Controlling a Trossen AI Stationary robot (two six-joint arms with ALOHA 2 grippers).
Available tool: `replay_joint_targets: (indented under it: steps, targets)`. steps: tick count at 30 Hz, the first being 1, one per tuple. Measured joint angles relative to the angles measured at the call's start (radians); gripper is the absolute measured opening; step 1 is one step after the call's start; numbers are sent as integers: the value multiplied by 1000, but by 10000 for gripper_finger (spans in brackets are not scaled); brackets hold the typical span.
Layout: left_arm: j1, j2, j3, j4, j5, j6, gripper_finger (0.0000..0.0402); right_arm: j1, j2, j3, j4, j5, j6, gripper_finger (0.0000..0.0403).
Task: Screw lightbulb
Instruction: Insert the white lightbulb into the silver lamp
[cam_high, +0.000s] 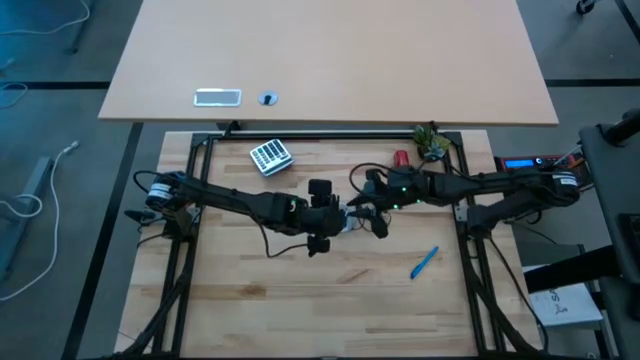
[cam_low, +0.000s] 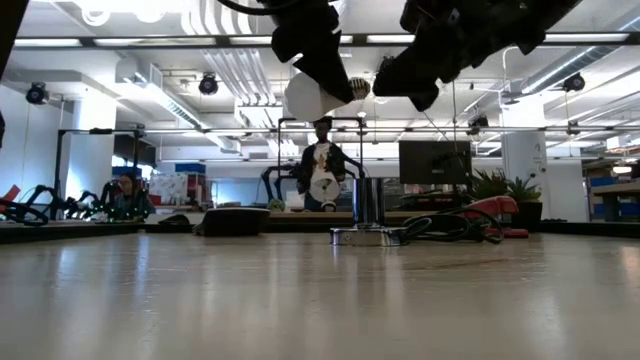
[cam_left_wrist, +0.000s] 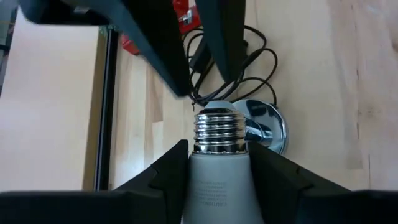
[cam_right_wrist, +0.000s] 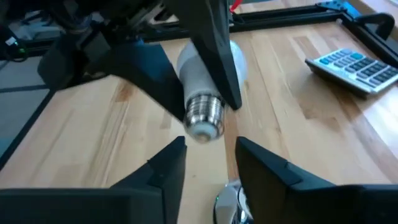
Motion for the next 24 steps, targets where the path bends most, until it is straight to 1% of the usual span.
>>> replay_joint_targets:
  steps: [5, 11, 17, 24]
  targets:
    - [0, 0, -1, 4, -4, -11, 136, 0, 18, 27, 3, -1, 16, 182]
    - [0, 0, -1, 16, -49, -15, 145, 0, 39, 30, 15, -3, 89, 208]
    - [-2, 0, -1, 28, -49, -17, 137, 0, 72, 30, 91, -3, 177, 211]
    - [-3, 1, -2, 34, -58, -18, 149, 0, 117, 30, 139, -4, 258, 202]
